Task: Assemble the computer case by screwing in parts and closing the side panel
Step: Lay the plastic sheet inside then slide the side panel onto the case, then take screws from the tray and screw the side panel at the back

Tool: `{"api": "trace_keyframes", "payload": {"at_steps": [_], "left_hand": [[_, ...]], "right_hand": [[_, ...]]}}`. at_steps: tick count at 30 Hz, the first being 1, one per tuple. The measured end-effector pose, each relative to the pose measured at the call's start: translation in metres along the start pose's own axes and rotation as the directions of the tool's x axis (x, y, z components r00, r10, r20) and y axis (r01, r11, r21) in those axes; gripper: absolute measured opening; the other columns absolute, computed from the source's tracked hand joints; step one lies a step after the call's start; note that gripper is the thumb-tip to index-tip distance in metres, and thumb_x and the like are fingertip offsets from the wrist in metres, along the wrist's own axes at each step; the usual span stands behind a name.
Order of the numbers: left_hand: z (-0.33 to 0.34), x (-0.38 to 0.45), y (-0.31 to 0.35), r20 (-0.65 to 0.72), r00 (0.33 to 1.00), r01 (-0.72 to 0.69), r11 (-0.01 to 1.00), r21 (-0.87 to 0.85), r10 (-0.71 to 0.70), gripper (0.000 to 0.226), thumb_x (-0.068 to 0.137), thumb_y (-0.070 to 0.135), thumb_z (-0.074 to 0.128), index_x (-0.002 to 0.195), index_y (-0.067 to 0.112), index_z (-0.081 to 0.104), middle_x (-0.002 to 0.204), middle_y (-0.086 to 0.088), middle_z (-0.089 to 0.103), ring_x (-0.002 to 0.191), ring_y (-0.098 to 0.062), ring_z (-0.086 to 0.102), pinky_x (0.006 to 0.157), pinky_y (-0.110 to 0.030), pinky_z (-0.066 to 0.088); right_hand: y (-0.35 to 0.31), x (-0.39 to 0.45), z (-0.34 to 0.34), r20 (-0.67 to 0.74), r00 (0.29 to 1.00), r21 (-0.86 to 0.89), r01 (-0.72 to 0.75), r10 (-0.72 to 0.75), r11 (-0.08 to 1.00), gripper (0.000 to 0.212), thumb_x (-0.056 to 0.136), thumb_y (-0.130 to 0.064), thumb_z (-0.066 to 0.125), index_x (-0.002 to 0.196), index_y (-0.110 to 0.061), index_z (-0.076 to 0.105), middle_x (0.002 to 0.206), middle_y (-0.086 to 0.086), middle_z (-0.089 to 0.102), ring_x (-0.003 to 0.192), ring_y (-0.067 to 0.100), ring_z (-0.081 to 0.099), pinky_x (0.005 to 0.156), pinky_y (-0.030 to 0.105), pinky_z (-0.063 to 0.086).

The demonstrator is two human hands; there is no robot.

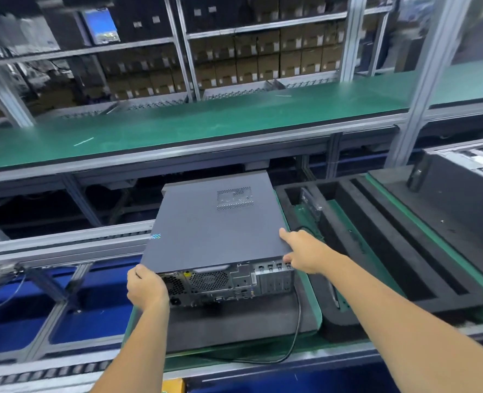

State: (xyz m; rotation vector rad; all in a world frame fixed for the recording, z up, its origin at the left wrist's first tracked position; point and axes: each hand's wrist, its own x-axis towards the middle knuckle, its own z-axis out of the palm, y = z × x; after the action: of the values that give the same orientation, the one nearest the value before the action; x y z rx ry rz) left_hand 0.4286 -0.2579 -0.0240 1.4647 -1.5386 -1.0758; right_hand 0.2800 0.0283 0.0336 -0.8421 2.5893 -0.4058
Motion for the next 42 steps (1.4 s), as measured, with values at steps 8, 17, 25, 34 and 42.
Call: {"api": "trace_keyframes", "payload": {"at_steps": [8,17,25,34,42], "left_hand": [[-0.009,-0.008,0.027,0.079,0.955,-0.283,0.804,0.523,0.285,0.027,0.084,0.009,0.049,0.108,0.005,0.062,0.113,-0.02,0.058,0.107,-0.038,0.048,0.092,-0.048,0.033],[0.081,-0.064,0.096,0.66,0.51,-0.755,0.655,0.036,0.552,0.02,0.084,0.004,0.044,0.093,0.013,0.06,0.098,-0.001,0.064,0.091,-0.023,0.056,0.083,-0.038,0.047],[0.169,-0.15,0.124,0.858,-0.06,-0.951,0.233,-0.205,0.511,0.016,0.084,0.008,0.042,0.089,0.013,0.056,0.093,-0.003,0.062,0.084,-0.025,0.054,0.068,-0.034,0.04],[0.28,-0.242,0.111,0.978,0.17,-0.881,0.463,0.095,0.123,0.015,0.083,0.012,0.052,0.091,0.0,0.056,0.097,-0.019,0.063,0.088,-0.035,0.063,0.065,-0.039,0.05],[0.35,-0.242,0.081,0.861,0.509,-0.674,0.613,0.413,-0.02,0.011,0.083,0.016,0.053,0.087,0.007,0.05,0.105,-0.015,0.06,0.092,-0.034,0.059,0.07,-0.033,0.045]], "right_hand": [[0.0,-0.005,-0.032,0.048,0.995,-0.036,0.085,-0.084,0.996,0.055,0.093,-0.039,0.063,0.131,-0.001,0.054,0.119,0.016,0.062,0.106,0.03,0.062,0.082,0.037,0.051],[0.021,0.043,-0.039,-0.24,0.955,0.262,-0.109,0.174,0.959,0.03,0.099,-0.011,0.047,0.092,0.012,0.065,0.078,0.025,0.071,0.048,0.015,0.066,0.063,0.031,0.058],[0.1,0.041,-0.043,-0.107,0.89,0.324,-0.391,0.444,0.861,0.027,0.095,-0.001,0.042,0.093,0.006,0.068,0.089,0.022,0.072,0.052,0.019,0.064,0.056,0.029,0.053],[0.166,0.09,-0.031,0.122,0.922,0.142,-0.382,0.366,0.913,0.02,0.092,0.003,0.058,0.111,0.005,0.065,0.112,0.022,0.069,0.096,0.033,0.068,0.085,0.039,0.054],[0.19,0.143,0.045,0.391,0.85,0.12,-0.429,0.354,0.895,0.04,0.103,-0.01,0.036,0.139,0.0,0.049,0.143,0.015,0.052,0.129,0.031,0.052,0.1,0.035,0.043]]}}
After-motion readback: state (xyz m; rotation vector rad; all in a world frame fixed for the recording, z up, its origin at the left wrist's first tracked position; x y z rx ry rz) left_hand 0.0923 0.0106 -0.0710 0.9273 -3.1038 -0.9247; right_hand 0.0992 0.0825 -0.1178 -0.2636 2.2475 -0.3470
